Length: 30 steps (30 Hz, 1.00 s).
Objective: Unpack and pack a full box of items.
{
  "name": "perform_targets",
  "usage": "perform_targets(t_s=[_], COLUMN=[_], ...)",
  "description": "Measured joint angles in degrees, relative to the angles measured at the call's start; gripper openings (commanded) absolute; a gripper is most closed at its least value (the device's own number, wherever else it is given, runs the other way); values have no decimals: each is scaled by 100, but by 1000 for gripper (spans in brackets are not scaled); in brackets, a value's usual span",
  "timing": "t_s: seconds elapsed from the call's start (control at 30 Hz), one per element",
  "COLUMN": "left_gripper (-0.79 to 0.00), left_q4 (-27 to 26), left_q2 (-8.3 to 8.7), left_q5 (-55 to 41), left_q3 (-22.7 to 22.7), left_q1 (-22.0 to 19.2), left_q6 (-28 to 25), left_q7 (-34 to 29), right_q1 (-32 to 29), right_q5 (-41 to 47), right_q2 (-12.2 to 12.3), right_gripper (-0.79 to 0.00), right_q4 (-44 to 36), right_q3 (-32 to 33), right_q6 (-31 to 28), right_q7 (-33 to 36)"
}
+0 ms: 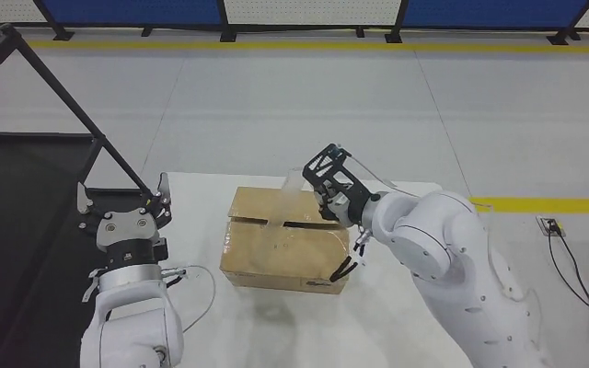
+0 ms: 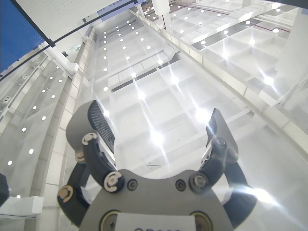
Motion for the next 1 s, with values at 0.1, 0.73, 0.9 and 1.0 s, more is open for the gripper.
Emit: perform_targets(t_s=[0.1, 0.73, 0.9, 1.0], left_gripper=[0, 0, 0, 0], left_q4=[104, 235, 164, 116], left_q2=[41, 459, 522, 533], left_q5=[412, 4003, 3745, 3576], left_q3=[5, -691, -913, -948], left_q1=[19, 813, 984, 1040], left_q6=[-5, 145, 441, 664], left_q7=[-315, -3618, -3898, -3911], right_q1=[202, 3142, 3911, 3981], right_q5=[287, 2969, 4596, 4874], right_q2=[-51, -450, -483, -485], right_gripper=[-785, -785, -785, -785], right_q4=[189, 3621, 5308, 5651], right_q3=[-74, -1257, -2546, -3147], right_q6=[326, 2501, 2504, 2504], right_q7=[163, 2247, 2247, 2248])
